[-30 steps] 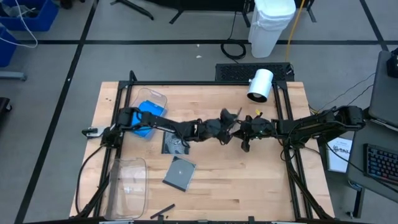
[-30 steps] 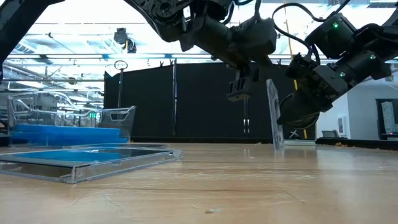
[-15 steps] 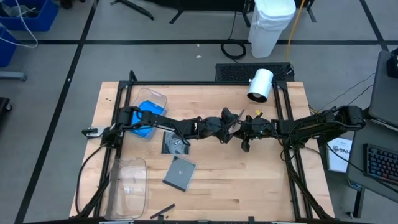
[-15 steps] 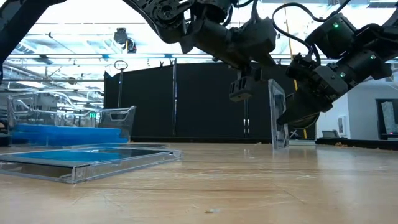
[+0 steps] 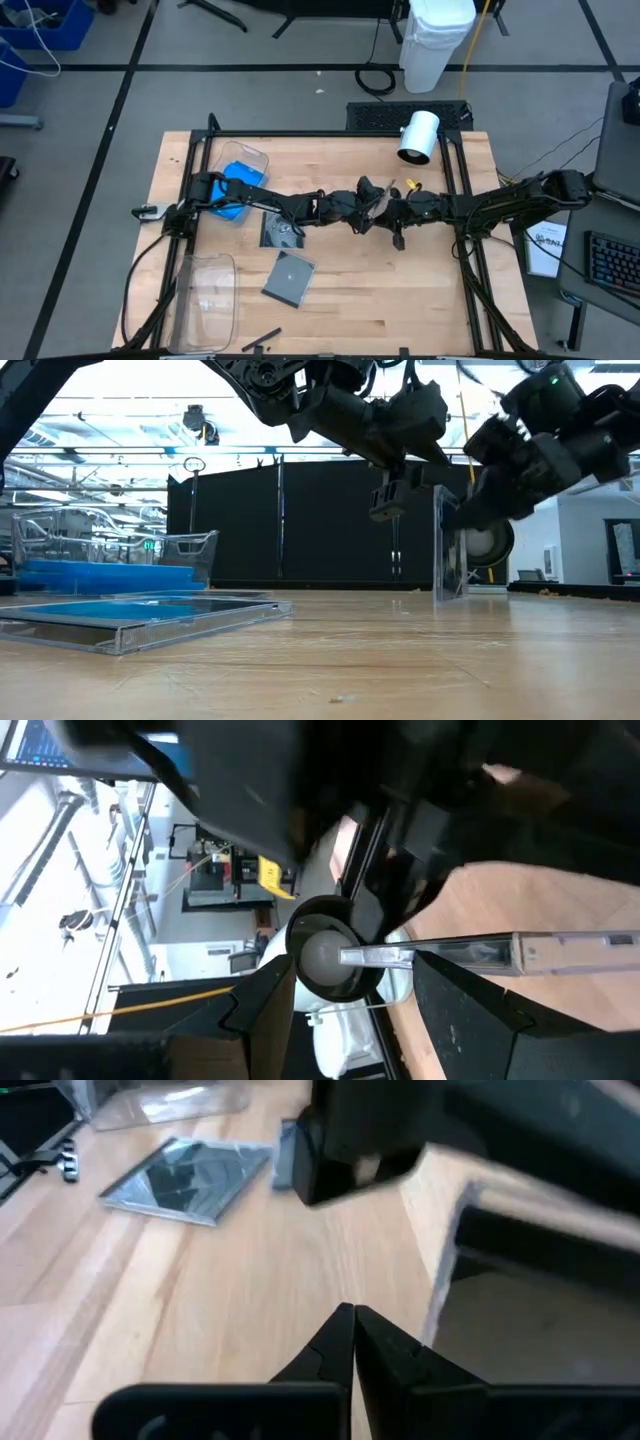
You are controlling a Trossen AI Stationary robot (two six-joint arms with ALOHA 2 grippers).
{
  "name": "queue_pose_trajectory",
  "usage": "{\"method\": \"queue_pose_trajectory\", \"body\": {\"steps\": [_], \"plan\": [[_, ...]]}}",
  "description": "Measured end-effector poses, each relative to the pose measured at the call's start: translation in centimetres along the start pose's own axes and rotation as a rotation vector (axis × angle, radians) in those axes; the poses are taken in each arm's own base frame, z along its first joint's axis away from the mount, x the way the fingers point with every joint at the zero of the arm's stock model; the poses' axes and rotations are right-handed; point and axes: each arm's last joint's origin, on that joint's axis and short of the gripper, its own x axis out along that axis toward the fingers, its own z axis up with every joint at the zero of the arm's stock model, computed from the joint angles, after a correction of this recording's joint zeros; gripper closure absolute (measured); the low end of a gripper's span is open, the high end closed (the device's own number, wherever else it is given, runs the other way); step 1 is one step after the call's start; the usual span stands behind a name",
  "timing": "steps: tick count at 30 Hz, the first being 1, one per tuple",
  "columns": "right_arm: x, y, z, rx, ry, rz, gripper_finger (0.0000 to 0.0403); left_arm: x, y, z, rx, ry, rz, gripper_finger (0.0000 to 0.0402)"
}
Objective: Pick & place jewel cases by type
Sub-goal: Put the top black CD case into the bottom transparent bin
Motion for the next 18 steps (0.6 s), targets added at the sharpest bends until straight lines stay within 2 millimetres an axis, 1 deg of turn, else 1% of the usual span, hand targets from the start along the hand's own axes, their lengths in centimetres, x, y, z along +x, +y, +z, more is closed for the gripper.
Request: {"method": "queue_pose_trajectory", "body": {"steps": [11,15,18], "plan": [[-1.1,0.4,0.7,-0.022,-0.041,0.014,0.0399,0.0,0.0,-0.1,-0.019,0.016,0.004,0.0190],[-1.7,0.6,0.9,-0.059,-0.046,0.028,0.0399,0.0,0.0,-0.2,-0.016,0.027,0.006,0.0190],[-2.3,1.2,1.8,-0.104,-0.054,0.049,0.0399,0.0,0.0,-0.2,-0.016,0.034,0.008,0.0190]]}}
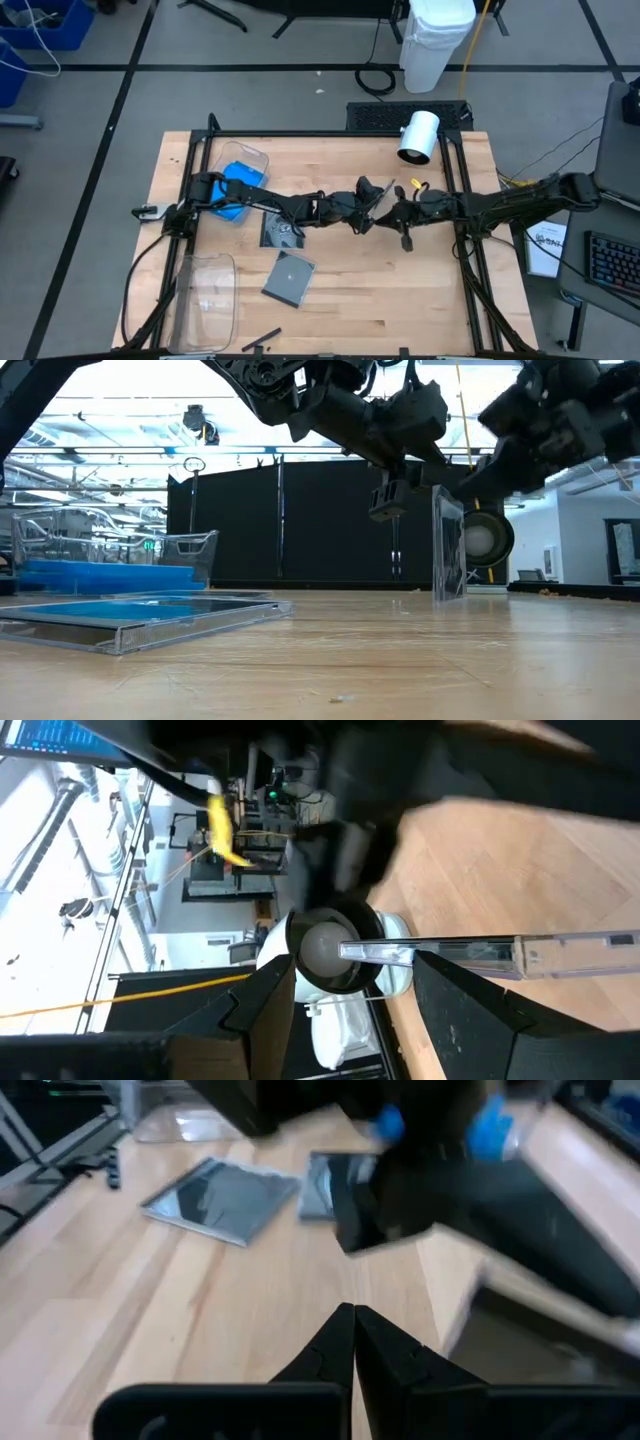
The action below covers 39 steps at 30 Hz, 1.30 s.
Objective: Pick & place jewel cases by type
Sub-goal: Put the top black CD case into the bottom transparent bin
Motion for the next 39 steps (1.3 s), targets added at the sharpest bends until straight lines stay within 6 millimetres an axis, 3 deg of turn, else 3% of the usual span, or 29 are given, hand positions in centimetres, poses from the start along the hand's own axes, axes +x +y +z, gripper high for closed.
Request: {"method": "queue_pose_trajectory", "body": {"steps": [6,13,16,20,25,28,33,39], "plan": [[-1.6,1.1,3.7,-0.142,0.034,-0.044,0.0399,0.0,0.0,0.0,0.000,0.001,0.000,0.0190],[-3.8,1.1,8.5,-0.458,0.212,-0.200,0.0393,0.0,0.0,0.0,0.001,0.002,0.001,0.0190],[-4.2,0.9,10.4,-0.542,0.263,-0.253,0.0366,0.0,0.0,0.0,0.001,0.003,0.000,0.0190],[-3.9,0.2,12.0,-0.643,0.374,-0.347,0.0294,0.0,0.0,0.0,0.000,0.003,0.001,0.0190],[-2.2,-1.4,11.7,-0.743,0.649,-0.485,0.0187,0.0,0.0,0.0,-0.001,0.004,0.001,0.0190],[-1.1,-2.2,10.8,-0.743,0.787,-0.500,0.0148,0.0,0.0,0.0,0.001,0.006,0.001,0.0190],[0.2,-2.6,9.5,-0.707,0.896,-0.479,0.0136,0.0,0.0,0.0,-0.001,0.013,0.002,0.0190],[0.8,-2.3,9.3,-0.631,0.868,-0.401,0.0146,0.0,0.0,-0.1,-0.001,0.014,0.001,0.0190]]}}
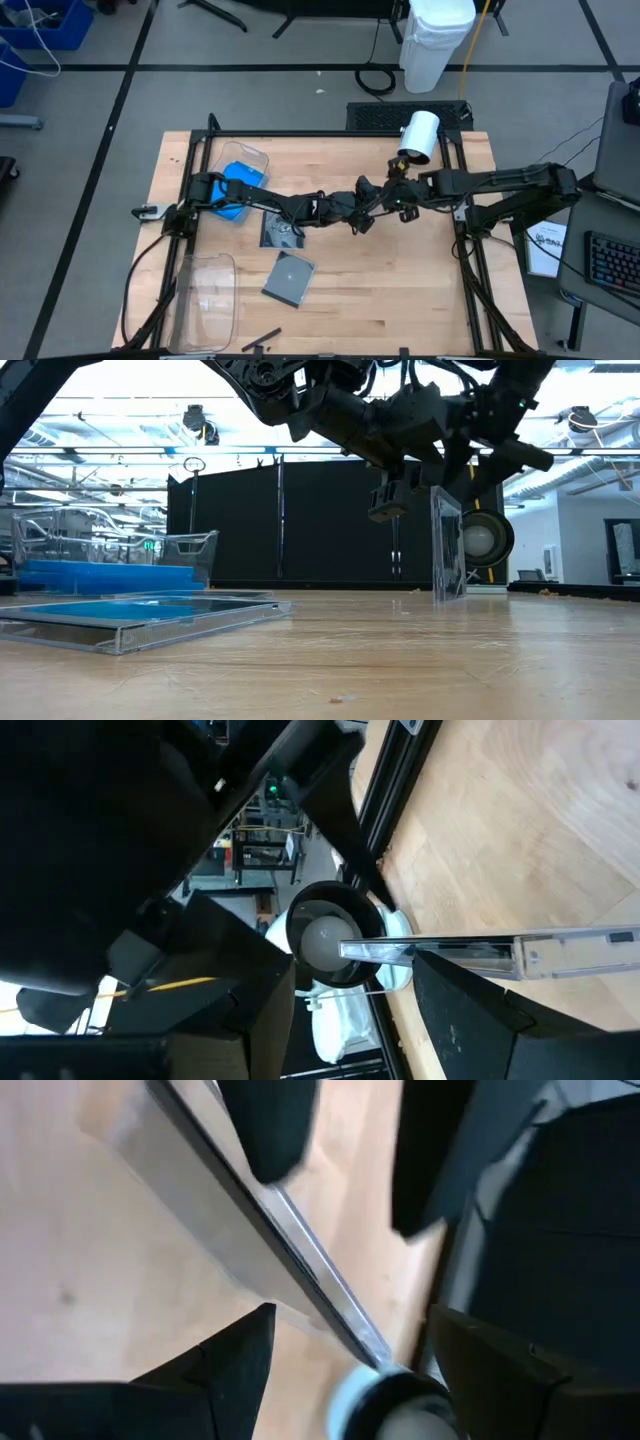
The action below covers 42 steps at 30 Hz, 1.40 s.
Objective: Pick & place jewel cases by type
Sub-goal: Put the top black CD case into the bottom transparent bin
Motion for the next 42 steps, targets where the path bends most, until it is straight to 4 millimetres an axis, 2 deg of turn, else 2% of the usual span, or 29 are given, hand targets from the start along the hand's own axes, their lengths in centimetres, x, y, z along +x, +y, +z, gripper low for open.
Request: {"method": "queue_pose_trajectory", "body": {"steps": [7,12,18,24,29,32,38,42], "plan": [[0.3,0.0,0.3,0.113,-0.088,0.104,0.0150,0.0,0.0,0.0,-0.001,-0.005,0.000,0.0190],[1.8,0.7,0.1,0.125,-0.133,0.137,0.0161,0.0,0.0,0.0,-0.001,-0.006,0.000,0.0190],[2.4,0.9,0.0,0.141,-0.165,0.157,0.0181,0.0,0.0,0.0,-0.002,-0.007,-0.002,0.0190],[2.4,0.9,0.0,0.142,-0.170,0.162,0.0236,0.0,0.0,0.0,-0.021,-0.008,-0.002,0.0190],[2.3,1.1,0.0,0.137,-0.183,0.205,0.0327,0.0,0.0,-0.1,-0.034,0.001,-0.002,0.0190],[2.5,1.5,0.0,0.142,-0.190,0.262,0.0378,0.1,-0.7,0.0,-0.019,0.023,-0.018,0.0190],[1.9,1.4,0.0,0.198,-0.206,0.249,0.0378,-0.9,-0.2,1.7,-0.017,0.090,0.083,0.0190],[0.6,1.1,-0.2,0.229,-0.264,0.219,0.0378,-3.2,1.8,3.1,-0.047,0.056,0.118,0.0195]]}}
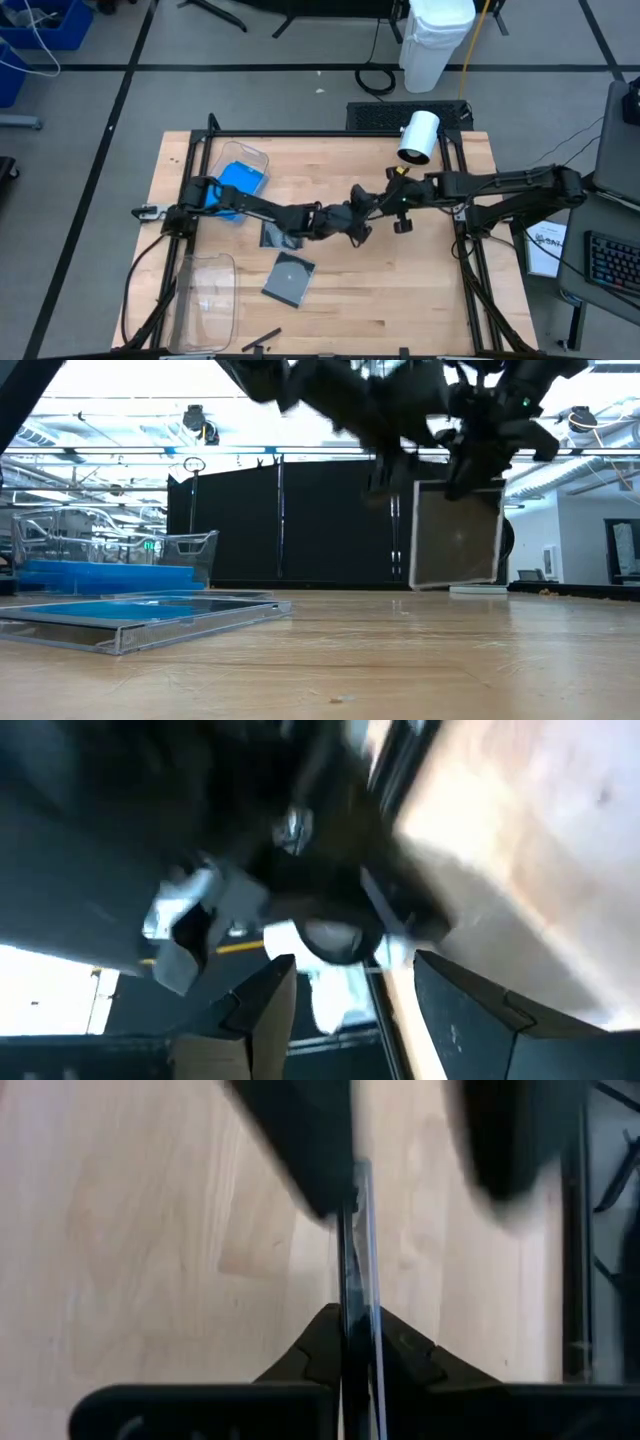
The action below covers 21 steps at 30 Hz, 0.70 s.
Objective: Pick & place jewel cases by type
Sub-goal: Put the top black CD case into the bottom transparent bin
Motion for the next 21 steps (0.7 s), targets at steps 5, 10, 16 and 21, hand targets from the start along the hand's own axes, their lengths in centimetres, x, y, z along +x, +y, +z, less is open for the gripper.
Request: {"method": "queue_pose_trajectory", "body": {"steps": [5,10,16,21], "plan": [[-1.9,-0.3,-0.4,0.129,-0.058,-0.018,0.0378,-3.8,5.6,-0.1,-0.249,-0.008,0.046,0.0233],[-4.1,-0.1,-0.9,0.223,-0.152,-0.020,0.0378,-7.5,9.4,-3.4,-0.602,-0.038,-0.214,0.0279],[-4.7,1.1,-2.1,0.256,-0.398,-0.037,0.0378,-9.1,9.1,-8.4,-0.883,-0.055,-0.437,0.0319],[-3.3,2.2,-3.7,0.285,-0.636,-0.134,0.0378,-11.0,5.8,-11.3,-0.965,-0.177,-0.299,0.0353]]}}
